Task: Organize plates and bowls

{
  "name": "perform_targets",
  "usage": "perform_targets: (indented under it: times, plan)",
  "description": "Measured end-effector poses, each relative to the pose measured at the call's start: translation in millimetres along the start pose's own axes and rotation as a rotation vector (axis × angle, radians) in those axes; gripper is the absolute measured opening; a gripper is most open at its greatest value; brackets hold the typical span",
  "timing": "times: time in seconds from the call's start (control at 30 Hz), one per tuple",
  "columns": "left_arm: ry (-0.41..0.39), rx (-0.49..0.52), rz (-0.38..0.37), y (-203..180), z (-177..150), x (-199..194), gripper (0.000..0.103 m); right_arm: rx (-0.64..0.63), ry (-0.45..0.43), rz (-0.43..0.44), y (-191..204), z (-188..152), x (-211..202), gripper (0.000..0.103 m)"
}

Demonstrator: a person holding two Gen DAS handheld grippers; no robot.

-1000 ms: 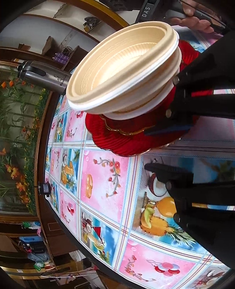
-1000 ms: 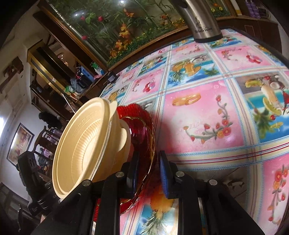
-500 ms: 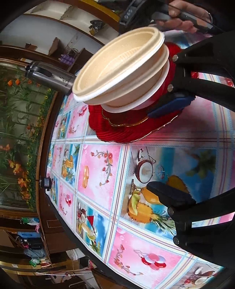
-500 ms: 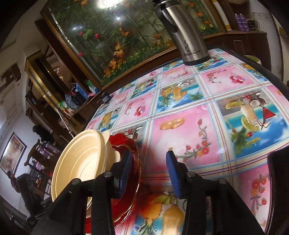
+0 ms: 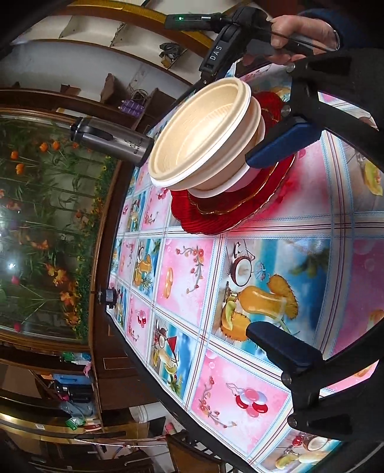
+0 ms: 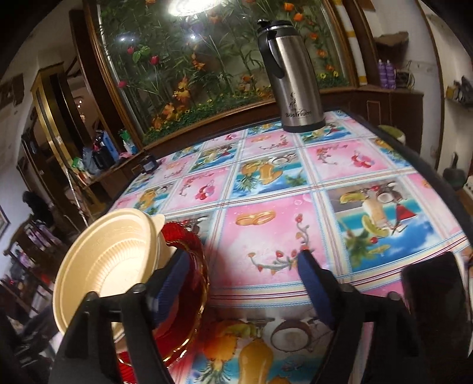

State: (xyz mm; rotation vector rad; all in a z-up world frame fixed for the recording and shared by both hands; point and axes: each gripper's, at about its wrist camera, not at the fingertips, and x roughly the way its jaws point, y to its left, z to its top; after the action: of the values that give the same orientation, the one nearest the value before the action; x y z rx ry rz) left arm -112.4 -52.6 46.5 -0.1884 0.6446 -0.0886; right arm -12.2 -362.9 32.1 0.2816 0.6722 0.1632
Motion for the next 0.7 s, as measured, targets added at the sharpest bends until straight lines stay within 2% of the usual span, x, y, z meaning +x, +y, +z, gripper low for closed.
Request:
perform_targets:
  times: [0.2, 0.27, 0.3, 0.4, 0.53, 0.63, 0.7]
  plan:
    - [-0.041, 0.029, -0.022, -1, -1, -15, 0.103, -0.022, -0.051, -0.021, 4, -2, -11, 0.090]
    - [-0.044, 0.037, -0.008, -2, 0, -19, 0.103, -0.034, -0.059, -0.029, 6, -3, -13, 0.100]
    - [-0.036, 0.042, 0.009, -3, 0, -19, 0.103, -0.041, -0.064, -0.034, 7, -4, -15, 0.102]
    - [-0.057, 0.049, 0.015, -3, 0, -23, 0.103, -0.051, -0.072, -0.031, 9, -4, -17, 0.103]
    - [-0.056, 0.090, 0.122, -10, 1, -24, 0.103, -0.050, -0.066, -0.027, 9, -5, -17, 0.103]
    - [-0.078, 0.113, 0.178, -16, 2, -27, 0.103, -0.059, -0.071, -0.030, 10, -5, -18, 0.103]
    - [-0.092, 0.110, 0.186, -16, 4, -30, 0.103, -0.066, -0.073, -0.027, 11, -6, -18, 0.103]
